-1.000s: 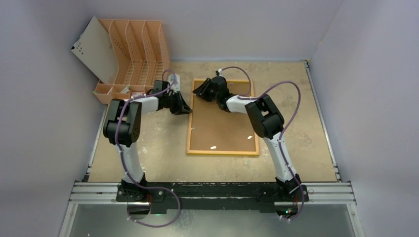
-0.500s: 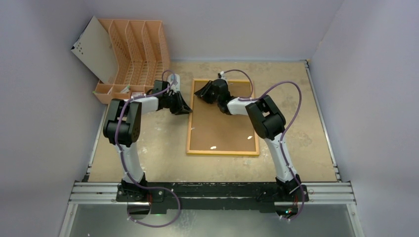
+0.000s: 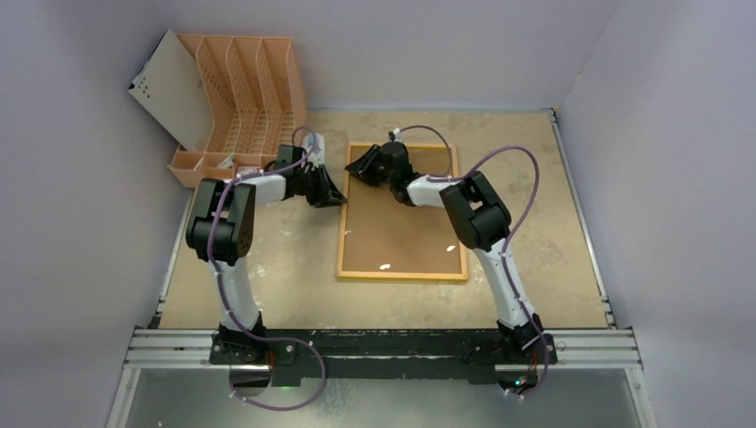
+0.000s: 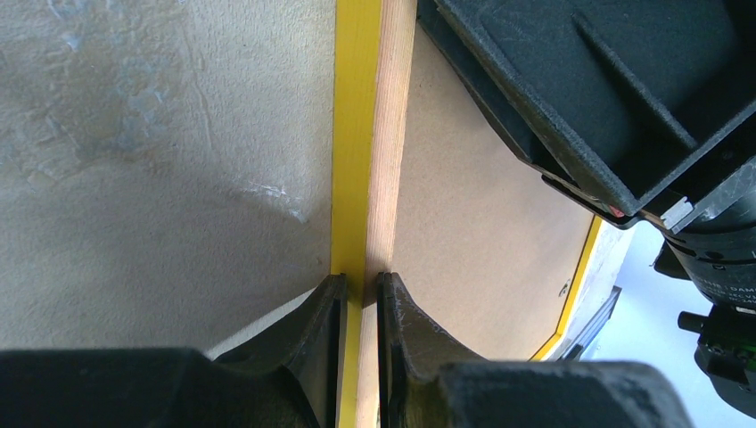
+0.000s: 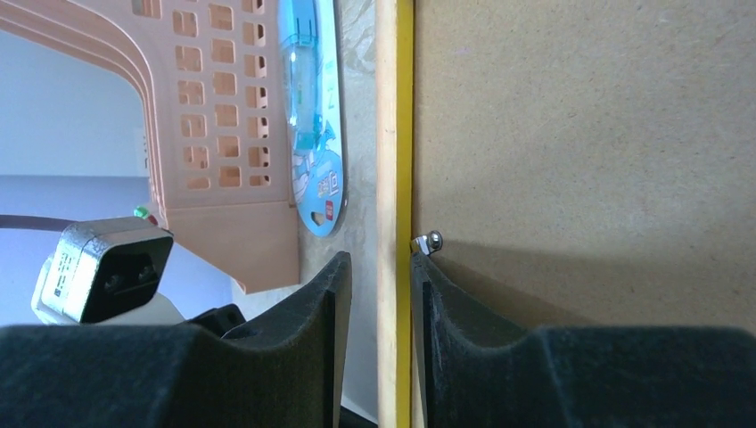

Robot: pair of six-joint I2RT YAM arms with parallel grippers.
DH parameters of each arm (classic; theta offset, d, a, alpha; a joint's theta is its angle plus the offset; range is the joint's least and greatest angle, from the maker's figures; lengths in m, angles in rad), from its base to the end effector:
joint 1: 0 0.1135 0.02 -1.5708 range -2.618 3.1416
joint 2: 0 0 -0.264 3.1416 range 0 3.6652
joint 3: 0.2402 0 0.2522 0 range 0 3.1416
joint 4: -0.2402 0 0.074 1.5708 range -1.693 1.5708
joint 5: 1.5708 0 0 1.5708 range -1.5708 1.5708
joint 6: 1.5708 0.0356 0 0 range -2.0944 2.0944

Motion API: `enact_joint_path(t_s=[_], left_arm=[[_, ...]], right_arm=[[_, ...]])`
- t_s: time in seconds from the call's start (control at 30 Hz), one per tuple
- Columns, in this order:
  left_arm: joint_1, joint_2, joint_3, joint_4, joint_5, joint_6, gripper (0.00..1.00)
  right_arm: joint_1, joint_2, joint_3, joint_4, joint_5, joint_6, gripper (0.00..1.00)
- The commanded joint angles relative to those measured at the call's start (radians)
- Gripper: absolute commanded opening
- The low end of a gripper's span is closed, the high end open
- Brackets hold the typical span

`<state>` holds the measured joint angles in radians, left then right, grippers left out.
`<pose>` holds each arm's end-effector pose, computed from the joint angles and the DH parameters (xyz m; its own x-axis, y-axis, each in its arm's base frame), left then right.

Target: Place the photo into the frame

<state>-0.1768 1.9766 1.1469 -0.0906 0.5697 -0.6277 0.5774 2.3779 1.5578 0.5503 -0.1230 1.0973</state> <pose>0.3873 -0.0887 0.1331 -0.9099 -0.3398 -0.2381 -0.0799 0.7066 -0.7031 0.4392 0.2913 0.1287 -0.6721 0.6163 -0.4104 -0.0934 0.4792 0.8727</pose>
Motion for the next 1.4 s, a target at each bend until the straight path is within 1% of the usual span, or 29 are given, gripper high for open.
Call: enact_joint_path(t_s=[0.0,0.17,0.33,0.4,0.47,0.53,0.6,0.67,0.73,0.83,0.9,0.97,1.03,1.13,1.2,1.27,1.37], left_arm=[[-0.018,0.038,-0.049,-0.065,-0.055,0.010,0.12],[-0.018,0.031,-0.057,-0.065,-0.057,0.006,0.12],[-0.018,0.027,-0.071,-0.058,-0.050,-0.004,0.12],[-0.019,0.023,-0.074,-0.059,-0.050,-0.006,0.12],[-0.018,0.019,-0.073,-0.063,-0.052,-0.005,0.11],[-0.018,0.010,-0.063,-0.071,-0.063,-0.001,0.12],[-0.018,0.007,-0.041,-0.090,-0.072,0.008,0.13],[-0.018,0.001,-0.017,-0.103,-0.079,0.016,0.15],[-0.018,-0.004,0.009,-0.115,-0.084,0.023,0.19],[-0.018,-0.020,0.031,-0.121,-0.077,0.042,0.27],[-0.018,-0.036,0.034,-0.120,-0.071,0.065,0.35],[-0.019,-0.050,0.023,-0.112,-0.061,0.094,0.40],[-0.018,-0.061,0.005,-0.100,-0.054,0.115,0.42],[-0.019,-0.067,-0.023,-0.076,-0.033,0.118,0.43],[-0.021,-0.062,-0.035,-0.085,-0.026,0.110,0.43],[-0.025,-0.060,-0.051,-0.093,-0.027,0.105,0.41],[-0.039,-0.082,-0.091,-0.089,-0.048,0.103,0.39]], right_arm=[[0.006,0.035,0.046,-0.065,0.025,-0.003,0.34],[0.006,0.055,0.070,-0.076,0.078,-0.004,0.33],[0.007,0.079,0.101,-0.099,0.165,0.004,0.31],[0.007,0.077,0.103,-0.100,0.167,0.007,0.31],[0.006,0.052,0.095,-0.096,0.133,-0.019,0.32],[0.004,-0.013,0.057,-0.040,0.108,-0.079,0.35],[0.003,-0.108,-0.022,0.019,0.065,-0.147,0.39],[0.000,-0.218,-0.057,0.013,0.036,-0.215,0.43],[-0.002,-0.300,-0.080,-0.036,0.014,-0.274,0.44],[-0.002,-0.401,-0.125,-0.158,-0.003,-0.371,0.45],[-0.002,-0.463,-0.183,-0.241,-0.007,-0.417,0.45],[-0.002,-0.532,-0.261,-0.308,0.020,-0.434,0.45],[-0.005,-0.606,-0.357,-0.331,0.064,-0.421,0.44],[-0.022,-0.685,-0.457,-0.328,0.082,-0.377,0.44],[-0.029,-0.701,-0.485,-0.326,0.078,-0.361,0.44],[-0.031,-0.695,-0.481,-0.336,0.026,-0.393,0.43],[-0.025,-0.681,-0.470,-0.344,-0.042,-0.527,0.41]])
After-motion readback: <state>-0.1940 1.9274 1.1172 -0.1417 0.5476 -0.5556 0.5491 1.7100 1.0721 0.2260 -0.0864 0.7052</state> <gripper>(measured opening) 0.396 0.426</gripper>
